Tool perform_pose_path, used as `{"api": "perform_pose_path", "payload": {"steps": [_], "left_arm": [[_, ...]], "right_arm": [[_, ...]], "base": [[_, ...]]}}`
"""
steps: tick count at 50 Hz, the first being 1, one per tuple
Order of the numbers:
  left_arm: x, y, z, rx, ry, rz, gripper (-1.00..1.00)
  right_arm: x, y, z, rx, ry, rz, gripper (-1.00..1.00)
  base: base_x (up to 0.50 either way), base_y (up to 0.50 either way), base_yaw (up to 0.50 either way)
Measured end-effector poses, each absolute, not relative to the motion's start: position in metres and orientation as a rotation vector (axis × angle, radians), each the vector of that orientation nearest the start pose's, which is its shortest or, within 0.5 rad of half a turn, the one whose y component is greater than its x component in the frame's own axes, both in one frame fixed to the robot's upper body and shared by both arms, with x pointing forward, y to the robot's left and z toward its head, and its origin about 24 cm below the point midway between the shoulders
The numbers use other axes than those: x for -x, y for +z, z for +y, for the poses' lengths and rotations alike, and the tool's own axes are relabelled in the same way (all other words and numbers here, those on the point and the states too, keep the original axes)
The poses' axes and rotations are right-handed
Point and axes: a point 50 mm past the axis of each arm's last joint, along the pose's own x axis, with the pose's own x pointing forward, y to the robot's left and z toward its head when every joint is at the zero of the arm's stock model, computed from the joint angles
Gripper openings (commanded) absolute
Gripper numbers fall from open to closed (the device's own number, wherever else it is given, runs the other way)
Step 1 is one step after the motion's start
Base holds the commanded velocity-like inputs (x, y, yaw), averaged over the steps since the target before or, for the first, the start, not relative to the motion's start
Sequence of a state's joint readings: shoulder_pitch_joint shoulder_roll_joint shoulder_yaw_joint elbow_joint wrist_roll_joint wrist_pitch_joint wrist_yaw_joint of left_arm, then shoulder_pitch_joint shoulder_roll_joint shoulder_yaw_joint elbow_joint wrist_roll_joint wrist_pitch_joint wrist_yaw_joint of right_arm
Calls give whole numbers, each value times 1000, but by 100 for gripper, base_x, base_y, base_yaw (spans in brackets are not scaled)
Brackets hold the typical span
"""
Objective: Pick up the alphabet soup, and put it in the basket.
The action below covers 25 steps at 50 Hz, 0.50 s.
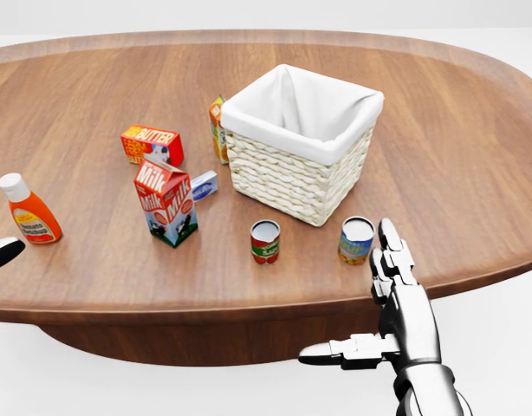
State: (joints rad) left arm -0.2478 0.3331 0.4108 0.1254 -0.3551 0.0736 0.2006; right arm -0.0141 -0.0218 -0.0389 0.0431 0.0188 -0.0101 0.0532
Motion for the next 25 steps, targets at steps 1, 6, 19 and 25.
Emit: {"api": "perform_pose_path", "payload": {"steps": [1,6,19,25], "left_arm": [[-277,111,305,130,547,-171,100],[-277,110,305,130,547,-170,100],[-277,110,305,128,546,-172,100],[-277,111,305,126,545,-175,100]], "right_arm": [[-256,36,-159,2,17,19,100],[-256,36,-159,5,16,20,100],[-256,36,-159,9,18,20,100],[-256,36,-159,11,16,20,100]], "base": [[0,-36,0],[0,-24,0],[0,-23,0],[0,-18,0]]}}
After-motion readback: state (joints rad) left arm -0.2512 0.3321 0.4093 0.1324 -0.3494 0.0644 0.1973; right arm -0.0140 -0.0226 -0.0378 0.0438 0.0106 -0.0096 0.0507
